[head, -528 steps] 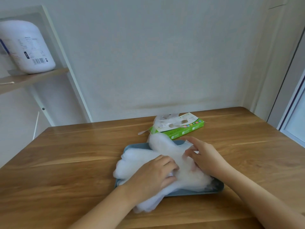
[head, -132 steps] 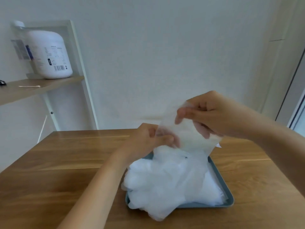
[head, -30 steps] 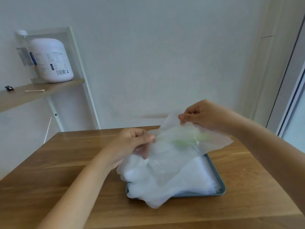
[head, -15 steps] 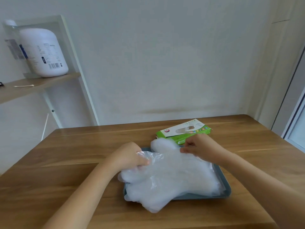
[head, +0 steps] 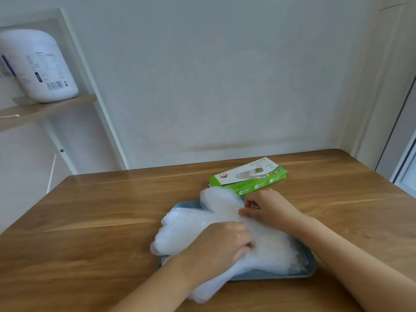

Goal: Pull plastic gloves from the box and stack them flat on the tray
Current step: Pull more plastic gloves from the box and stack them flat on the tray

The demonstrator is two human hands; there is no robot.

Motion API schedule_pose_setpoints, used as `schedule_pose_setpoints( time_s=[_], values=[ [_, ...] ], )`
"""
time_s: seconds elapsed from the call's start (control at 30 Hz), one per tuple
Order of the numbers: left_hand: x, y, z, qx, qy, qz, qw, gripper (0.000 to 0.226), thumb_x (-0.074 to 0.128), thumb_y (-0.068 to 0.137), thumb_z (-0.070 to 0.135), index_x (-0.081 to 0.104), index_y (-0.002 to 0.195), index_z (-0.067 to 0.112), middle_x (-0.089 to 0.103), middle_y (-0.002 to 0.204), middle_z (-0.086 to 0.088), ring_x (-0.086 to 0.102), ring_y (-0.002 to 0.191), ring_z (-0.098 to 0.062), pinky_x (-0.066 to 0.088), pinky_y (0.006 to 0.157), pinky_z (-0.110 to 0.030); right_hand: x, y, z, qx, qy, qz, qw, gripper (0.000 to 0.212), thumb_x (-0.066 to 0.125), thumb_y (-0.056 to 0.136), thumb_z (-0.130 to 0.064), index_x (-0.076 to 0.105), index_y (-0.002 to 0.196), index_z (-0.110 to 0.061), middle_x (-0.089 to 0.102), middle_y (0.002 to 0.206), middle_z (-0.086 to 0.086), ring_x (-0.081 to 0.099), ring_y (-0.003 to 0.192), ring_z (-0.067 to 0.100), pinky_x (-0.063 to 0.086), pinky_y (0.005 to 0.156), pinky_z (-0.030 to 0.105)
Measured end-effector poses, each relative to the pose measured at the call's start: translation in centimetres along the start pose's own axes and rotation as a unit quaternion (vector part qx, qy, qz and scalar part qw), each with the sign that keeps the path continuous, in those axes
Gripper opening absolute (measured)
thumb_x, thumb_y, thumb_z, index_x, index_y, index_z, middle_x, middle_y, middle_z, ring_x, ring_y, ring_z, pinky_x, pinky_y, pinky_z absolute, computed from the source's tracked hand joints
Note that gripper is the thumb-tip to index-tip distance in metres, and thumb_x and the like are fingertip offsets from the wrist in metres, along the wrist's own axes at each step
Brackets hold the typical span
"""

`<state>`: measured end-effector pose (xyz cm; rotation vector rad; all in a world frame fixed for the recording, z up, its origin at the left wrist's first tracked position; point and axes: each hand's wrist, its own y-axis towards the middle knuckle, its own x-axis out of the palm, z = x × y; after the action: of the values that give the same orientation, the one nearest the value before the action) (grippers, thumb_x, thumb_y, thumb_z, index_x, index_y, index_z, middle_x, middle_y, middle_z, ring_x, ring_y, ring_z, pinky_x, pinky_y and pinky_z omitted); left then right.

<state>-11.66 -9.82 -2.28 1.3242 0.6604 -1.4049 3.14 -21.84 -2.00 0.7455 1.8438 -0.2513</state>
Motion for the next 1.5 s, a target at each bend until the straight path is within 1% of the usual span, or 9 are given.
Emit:
schedule_pose_setpoints(
  time_s=[0.23, 0.33, 0.43, 0.67, 0.8, 1.03, 1.23, 1.37, 1.5],
  values=[
    [-0.1, 0.4, -0.8, -0.017, 0.008, -0.051, 0.998, 0.050, 0.037, 0.092, 0.043, 0.066, 0.111, 0.007, 0.064, 0.120, -0.005, 0.055, 0.113, -0.020, 0.038, 0.096, -0.033, 0.0, -0.2, 0.0, 0.008, -0.016, 0.014, 1.000, 0.022, 0.065, 0.085, -0.040, 0.062, 0.084, -0.018, 0.057, 0.076, -0.004, 0.050, 0.072, 0.017, 0.033, 0.059, 0.030],
    [-0.5, 0.9, -0.9, -0.072, 0.066, -0.107, 0.989, 0.066, 0.036, 0.091, 0.054, 0.046, 0.141, 0.011, 0.039, 0.151, -0.003, 0.027, 0.142, -0.015, 0.001, 0.117, -0.018, -0.3, -0.3, 0.1, 0.003, -0.033, 0.017, 0.999, 0.023, 0.064, 0.087, -0.041, 0.063, 0.091, -0.019, 0.058, 0.081, -0.005, 0.053, 0.079, 0.017, 0.033, 0.063, 0.029],
    [-0.7, 0.9, -1.3, -0.110, 0.162, -0.144, 0.970, 0.083, 0.025, 0.084, 0.068, 0.024, 0.153, 0.021, 0.018, 0.161, 0.000, -0.004, 0.149, -0.016, -0.030, 0.109, -0.034, -1.0, -0.5, 0.3, -0.033, -0.071, 0.048, 0.996, 0.028, 0.067, 0.084, -0.040, 0.063, 0.104, -0.020, 0.058, 0.101, -0.005, 0.050, 0.099, 0.015, 0.033, 0.075, 0.024],
    [-0.3, 1.1, -2.2, -0.192, 0.165, -0.166, 0.953, 0.109, 0.030, 0.075, 0.085, 0.002, 0.156, 0.017, -0.009, 0.162, -0.007, -0.027, 0.145, -0.019, -0.021, 0.116, -0.046, -1.8, -2.3, -0.6, -0.102, 0.031, -0.105, 0.989, 0.036, 0.073, 0.078, -0.043, 0.064, 0.111, -0.034, 0.059, 0.104, -0.023, 0.051, 0.099, -0.004, 0.041, 0.088, 0.016],
    [0.0, 1.1, -3.2, -0.225, 0.131, -0.204, 0.944, 0.120, 0.030, 0.066, 0.090, -0.015, 0.153, 0.021, -0.028, 0.157, 0.002, -0.035, 0.140, -0.016, -0.019, 0.117, -0.045, -2.4, -3.0, -0.7, -0.045, -0.022, -0.267, 0.962, 0.086, 0.062, 0.083, -0.056, 0.014, 0.151, -0.036, 0.009, 0.157, -0.021, 0.009, 0.144, 0.005, 0.014, 0.115, 0.029],
    [-2.0, -1.8, -4.6, -0.262, 0.047, -0.265, 0.927, 0.130, 0.031, 0.053, 0.098, -0.025, 0.148, 0.030, -0.037, 0.150, 0.013, -0.033, 0.141, -0.013, -0.015, 0.118, -0.046, -3.2, -3.1, 0.4, -0.028, -0.089, -0.334, 0.938, 0.113, 0.069, 0.072, -0.063, -0.012, 0.149, -0.042, -0.020, 0.155, -0.018, -0.020, 0.144, 0.009, -0.006, 0.119, 0.043],
    [-4.7, -2.9, -4.1, -0.308, 0.121, -0.349, 0.876, 0.107, 0.061, 0.088, 0.045, -0.024, 0.149, 0.023, -0.028, 0.158, -0.006, -0.025, 0.145, -0.021, -0.016, 0.117, -0.047, -3.6, -3.0, 0.8, -0.017, -0.098, -0.347, 0.932, 0.120, 0.073, 0.067, -0.063, -0.013, 0.147, -0.044, -0.021, 0.154, -0.021, -0.019, 0.144, 0.012, -0.002, 0.119, 0.049],
    [-6.7, -3.1, -4.6, -0.315, 0.106, -0.382, 0.862, 0.113, 0.066, 0.080, 0.056, -0.017, 0.152, 0.026, -0.019, 0.161, -0.003, -0.022, 0.146, -0.021, -0.017, 0.116, -0.046, -3.7, -2.8, 0.8, -0.011, -0.096, -0.356, 0.929, 0.120, 0.075, 0.064, -0.064, -0.010, 0.147, -0.047, -0.017, 0.154, -0.024, -0.014, 0.145, 0.010, 0.003, 0.120, 0.047],
    [-9.0, -2.5, -4.8, -0.317, 0.062, -0.330, 0.887, 0.093, 0.063, 0.080, 0.064, 0.015, 0.153, 0.031, 0.012, 0.162, 0.004, 0.006, 0.149, -0.020, 0.004, 0.120, -0.037, -5.3, -1.7, 0.7, 0.007, -0.034, -0.261, 0.965, 0.079, 0.073, 0.071, -0.058, 0.038, 0.141, -0.043, 0.038, 0.145, -0.025, 0.038, 0.130, 0.000, 0.030, 0.103, 0.020]
  ],
)
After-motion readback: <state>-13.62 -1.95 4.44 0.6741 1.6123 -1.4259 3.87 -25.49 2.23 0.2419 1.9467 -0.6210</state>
